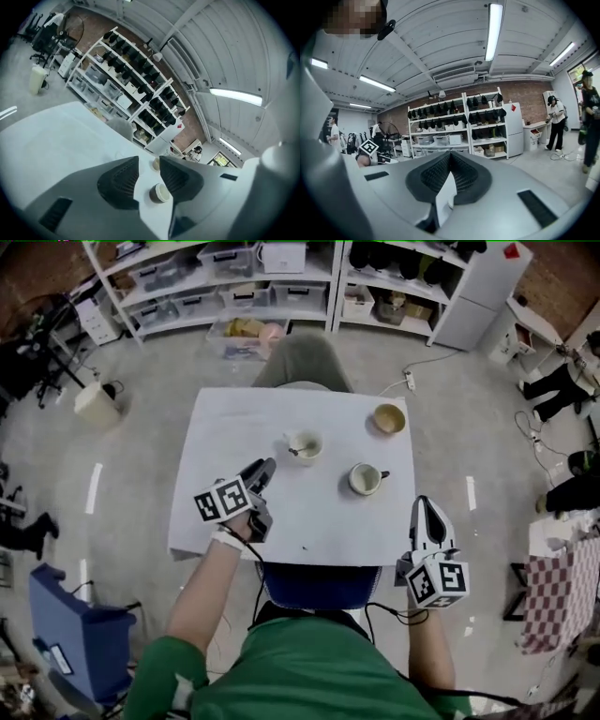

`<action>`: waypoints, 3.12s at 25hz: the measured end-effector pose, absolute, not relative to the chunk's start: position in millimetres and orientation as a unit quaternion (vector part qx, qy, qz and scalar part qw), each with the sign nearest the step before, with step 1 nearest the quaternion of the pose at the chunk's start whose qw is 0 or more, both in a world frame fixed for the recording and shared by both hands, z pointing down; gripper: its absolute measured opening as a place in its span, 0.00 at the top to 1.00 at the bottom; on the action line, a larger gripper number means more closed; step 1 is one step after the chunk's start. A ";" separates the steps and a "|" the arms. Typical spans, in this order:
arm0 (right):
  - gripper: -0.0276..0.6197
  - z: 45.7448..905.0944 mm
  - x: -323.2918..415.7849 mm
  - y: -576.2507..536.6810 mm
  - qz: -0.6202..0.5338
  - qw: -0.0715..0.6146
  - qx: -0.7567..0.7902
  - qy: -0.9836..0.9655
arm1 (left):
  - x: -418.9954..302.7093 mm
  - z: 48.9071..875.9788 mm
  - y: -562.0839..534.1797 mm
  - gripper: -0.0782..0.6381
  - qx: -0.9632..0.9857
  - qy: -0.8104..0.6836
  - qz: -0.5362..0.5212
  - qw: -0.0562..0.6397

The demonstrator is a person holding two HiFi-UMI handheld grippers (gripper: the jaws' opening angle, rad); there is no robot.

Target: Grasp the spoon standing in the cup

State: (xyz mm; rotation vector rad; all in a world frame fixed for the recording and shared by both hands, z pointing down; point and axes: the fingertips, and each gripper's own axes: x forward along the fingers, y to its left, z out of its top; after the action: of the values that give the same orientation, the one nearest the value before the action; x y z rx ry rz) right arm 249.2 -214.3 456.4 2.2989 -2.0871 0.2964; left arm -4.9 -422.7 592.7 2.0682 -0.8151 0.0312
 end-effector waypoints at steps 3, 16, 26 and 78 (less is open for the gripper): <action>0.92 456.0 249.9 -204.8 0.095 0.013 0.760 -0.643 | 9.1 621.8 -441.9 0.68 0.811 -0.305 0.020 0.499; 0.92 468.8 252.6 -151.7 0.108 0.015 0.825 -0.555 | 68.6 721.7 -485.9 0.61 0.751 -0.288 0.128 0.581; 0.92 480.4 264.5 -135.3 0.113 0.009 0.828 -0.549 | 91.3 738.7 -486.5 0.67 0.744 -0.310 0.170 0.567; 0.92 405.9 134.5 -249.4 0.056 -0.020 0.606 -0.793 | -90.7 437.3 -315.5 0.81 0.879 -0.346 -0.123 0.305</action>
State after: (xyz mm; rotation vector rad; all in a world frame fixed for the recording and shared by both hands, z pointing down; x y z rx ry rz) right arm 134.5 -249.4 405.9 1.9282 -2.5242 0.1767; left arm -90.7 -315.5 437.3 2.3270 -0.9160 -0.3269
